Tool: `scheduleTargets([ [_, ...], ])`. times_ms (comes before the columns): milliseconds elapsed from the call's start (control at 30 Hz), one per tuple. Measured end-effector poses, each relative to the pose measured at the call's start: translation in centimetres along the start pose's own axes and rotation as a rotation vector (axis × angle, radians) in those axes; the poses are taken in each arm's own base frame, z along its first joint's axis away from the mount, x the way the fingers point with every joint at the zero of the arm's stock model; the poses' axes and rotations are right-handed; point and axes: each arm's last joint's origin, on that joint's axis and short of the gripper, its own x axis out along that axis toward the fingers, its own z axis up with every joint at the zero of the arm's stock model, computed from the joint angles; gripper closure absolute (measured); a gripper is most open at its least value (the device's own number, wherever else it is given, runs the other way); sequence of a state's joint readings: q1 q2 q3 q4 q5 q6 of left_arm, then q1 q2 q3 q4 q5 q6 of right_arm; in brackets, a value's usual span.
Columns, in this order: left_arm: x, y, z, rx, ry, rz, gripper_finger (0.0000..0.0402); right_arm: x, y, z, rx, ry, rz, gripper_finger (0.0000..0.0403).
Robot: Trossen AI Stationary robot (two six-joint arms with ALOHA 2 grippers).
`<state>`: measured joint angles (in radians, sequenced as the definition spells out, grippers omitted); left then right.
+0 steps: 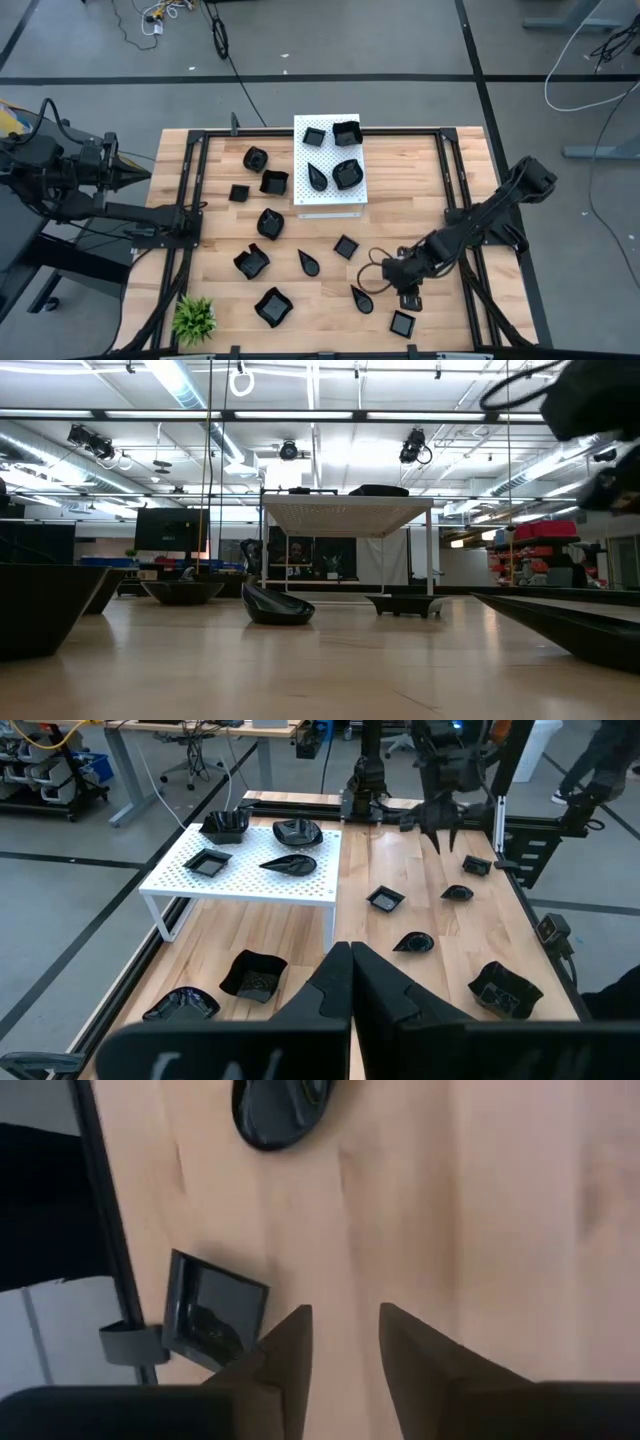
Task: Pick & Place Mini shaped plates
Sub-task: Stack the square plate on top of the square plate on the shelf
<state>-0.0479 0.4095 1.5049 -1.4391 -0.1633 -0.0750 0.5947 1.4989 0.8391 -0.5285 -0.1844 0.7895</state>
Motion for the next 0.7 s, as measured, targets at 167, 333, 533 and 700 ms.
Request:
scheduleTargets([
  [167,0.0,0.0,0.0,0.000,0.000,0.000,0.0399,1.7,0.7,-0.4,0.047,0.042,0.018,0.0237],
  [333,0.0,0.0,0.0,0.000,0.000,0.000,0.0399,2.9,1.8,-1.2,0.086,0.088,0.051,0.0202],
  [533,0.0,0.0,0.0,0.000,0.000,0.000,0.0399,4.3,2.9,-2.1,0.129,0.134,0.084,0.0189],
  [700,0.0,0.0,0.0,0.000,-0.001,0.000,0.0399,5.0,2.9,-2.3,0.162,0.147,0.071,0.0193],
])
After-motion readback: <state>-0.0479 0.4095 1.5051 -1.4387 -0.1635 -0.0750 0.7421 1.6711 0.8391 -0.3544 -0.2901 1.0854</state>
